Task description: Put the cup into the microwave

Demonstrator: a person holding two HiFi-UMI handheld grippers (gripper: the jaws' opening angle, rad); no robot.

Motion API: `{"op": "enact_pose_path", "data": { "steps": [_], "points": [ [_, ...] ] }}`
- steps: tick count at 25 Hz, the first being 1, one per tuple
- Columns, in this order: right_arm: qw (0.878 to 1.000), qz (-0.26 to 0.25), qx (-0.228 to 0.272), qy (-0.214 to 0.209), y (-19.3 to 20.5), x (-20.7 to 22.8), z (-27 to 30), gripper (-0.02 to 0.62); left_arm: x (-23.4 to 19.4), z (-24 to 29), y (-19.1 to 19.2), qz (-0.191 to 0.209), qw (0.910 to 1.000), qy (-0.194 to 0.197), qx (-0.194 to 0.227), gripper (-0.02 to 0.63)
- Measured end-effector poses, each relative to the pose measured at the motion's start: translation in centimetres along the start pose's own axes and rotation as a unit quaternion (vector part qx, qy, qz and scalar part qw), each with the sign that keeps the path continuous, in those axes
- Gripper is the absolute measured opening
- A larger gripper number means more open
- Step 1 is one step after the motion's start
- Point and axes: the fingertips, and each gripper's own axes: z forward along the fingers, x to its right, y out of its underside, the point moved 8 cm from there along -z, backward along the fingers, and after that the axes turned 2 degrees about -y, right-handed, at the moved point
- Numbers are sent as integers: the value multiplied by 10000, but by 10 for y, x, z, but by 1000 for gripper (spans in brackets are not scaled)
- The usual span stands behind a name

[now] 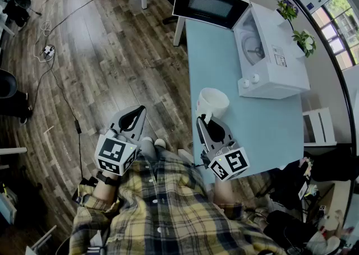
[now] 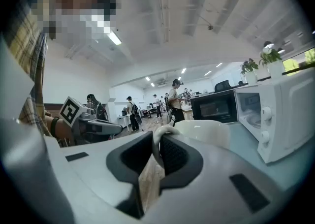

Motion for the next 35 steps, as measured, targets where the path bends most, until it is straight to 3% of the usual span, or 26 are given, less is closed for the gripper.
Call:
{"op": "enact_pose_path", "data": {
  "steps": [13,35],
  "points": [
    [9997,170,62,-164,-5,-2,23,51,-14,-4,8,-207,9997,-118,46,-9],
    [9995,-2,74,320,-55,60,203,52,-177,135,-62,-118,9988,418,225,-9]
  ]
}}
